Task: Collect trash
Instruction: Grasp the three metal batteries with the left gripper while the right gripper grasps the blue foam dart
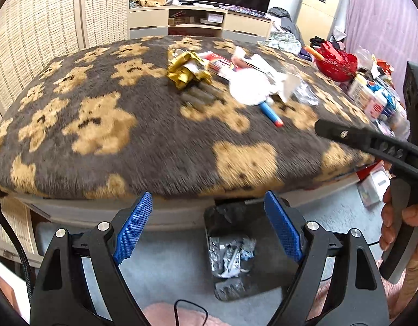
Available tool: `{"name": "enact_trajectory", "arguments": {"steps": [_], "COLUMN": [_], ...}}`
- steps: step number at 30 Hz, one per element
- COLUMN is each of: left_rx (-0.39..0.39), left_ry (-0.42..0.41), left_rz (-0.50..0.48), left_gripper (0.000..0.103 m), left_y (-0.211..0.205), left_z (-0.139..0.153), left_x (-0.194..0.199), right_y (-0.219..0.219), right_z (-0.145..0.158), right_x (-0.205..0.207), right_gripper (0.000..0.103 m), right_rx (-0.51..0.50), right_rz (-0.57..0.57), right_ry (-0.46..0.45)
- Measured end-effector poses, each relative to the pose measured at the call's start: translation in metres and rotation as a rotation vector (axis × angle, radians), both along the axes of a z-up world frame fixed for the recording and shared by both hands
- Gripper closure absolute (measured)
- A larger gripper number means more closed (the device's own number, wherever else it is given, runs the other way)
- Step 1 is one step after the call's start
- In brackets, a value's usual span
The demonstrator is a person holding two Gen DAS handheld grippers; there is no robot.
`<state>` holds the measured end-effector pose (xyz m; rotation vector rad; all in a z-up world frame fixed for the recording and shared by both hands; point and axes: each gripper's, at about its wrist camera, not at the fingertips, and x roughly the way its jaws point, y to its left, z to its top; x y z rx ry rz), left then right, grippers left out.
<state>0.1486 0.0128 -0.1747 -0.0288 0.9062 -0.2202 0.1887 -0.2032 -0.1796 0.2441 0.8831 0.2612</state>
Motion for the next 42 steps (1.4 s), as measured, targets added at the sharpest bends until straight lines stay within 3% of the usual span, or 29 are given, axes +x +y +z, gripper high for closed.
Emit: {"name": "enact_trajectory", "arguments": {"steps": [6, 15, 20, 25, 29, 33, 37, 42], "left_rx": [-0.01, 0.016, 0.019, 0.039, 0.044, 0.068, 0.095, 0.099], "left_ry": [-0.002, -0.022, -0.033, -0.04, -0.04, -0.058, -0.075, -0.074], "left_rz": [0.01, -0.009, -0.027, -0.053, -0.059, -0.079, -0.085, -0.097], "left_gripper": [0.023, 0.023, 0.024, 0.035, 0.035, 0.038, 0.058, 0.06], "left_y": [0.006, 0.001, -0.002, -0.007, -0.011, -0.019, -0.025, -0.03], "left_z": [-0.003, -0.013, -0.022, -0.031, -0.036, -0.037, -0.037, -0.037], "left_x": [0.037, 0.086, 0.113, 0.138, 0.151, 0.152, 0.145, 0.127], "right_y": [0.02, 0.026, 0.022, 0.023, 0.019, 0.01, 0.008, 0.004], "right_z": [-0.016, -0.041, -0.042, -0.042, -0.042, -0.043, -0.041, -0.04], "right_x": [0.032, 0.065, 0.072, 0.073, 0.07, 0.067, 0.059, 0.043], "right_gripper": [0.071, 0.082, 0.083, 0.084, 0.086, 0.088, 0.088, 0.089], "right_rx": [-0.015, -0.054, -0.058, -0.066, -0.044, -0.003, -0.034, -0.059], "right_rz": [0.04, 0.048, 0.035, 0.044, 0.051, 0.04, 0.033, 0.019], "right_ry": [-0.002, 0.01, -0.016, -0.023, -0.011, 0.003, 0.005, 0.013]}}
